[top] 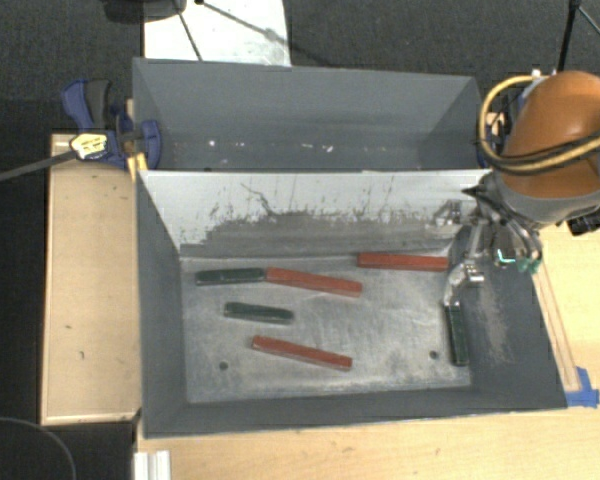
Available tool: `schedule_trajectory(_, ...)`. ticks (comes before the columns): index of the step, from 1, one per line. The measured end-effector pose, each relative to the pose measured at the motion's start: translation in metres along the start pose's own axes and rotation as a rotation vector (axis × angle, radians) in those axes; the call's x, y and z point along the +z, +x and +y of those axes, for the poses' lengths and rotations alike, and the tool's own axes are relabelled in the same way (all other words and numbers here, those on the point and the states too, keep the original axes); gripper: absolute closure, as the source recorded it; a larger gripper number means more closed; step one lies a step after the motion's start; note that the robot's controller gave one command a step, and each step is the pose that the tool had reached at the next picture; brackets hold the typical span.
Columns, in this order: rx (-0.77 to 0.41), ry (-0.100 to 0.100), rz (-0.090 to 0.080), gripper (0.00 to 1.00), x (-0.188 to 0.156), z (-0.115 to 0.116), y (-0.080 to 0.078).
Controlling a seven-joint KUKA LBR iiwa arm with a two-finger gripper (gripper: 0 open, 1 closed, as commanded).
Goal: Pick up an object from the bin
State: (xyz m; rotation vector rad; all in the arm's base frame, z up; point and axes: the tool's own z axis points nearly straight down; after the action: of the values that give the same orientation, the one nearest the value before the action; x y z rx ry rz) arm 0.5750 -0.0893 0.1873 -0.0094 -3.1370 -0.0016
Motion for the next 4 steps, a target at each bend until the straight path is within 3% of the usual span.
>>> schedule_trajectory(1, -0.001, 0.001, -0.004, 0.00, -0.003, 0.000, -0.001)
schedule_trajectory(2, -0.094, 0.002, -0.007, 0.00, -0.004, 0.004, -0.002)
schedule_trajectory(3, -0.066, 0.001, -0.011, 0.00, 0.036, 0.030, -0.001)
schedule_trajectory(4, 0.141, 0.000, -0.006, 0.00, 0.060, 0.043, 0.008)
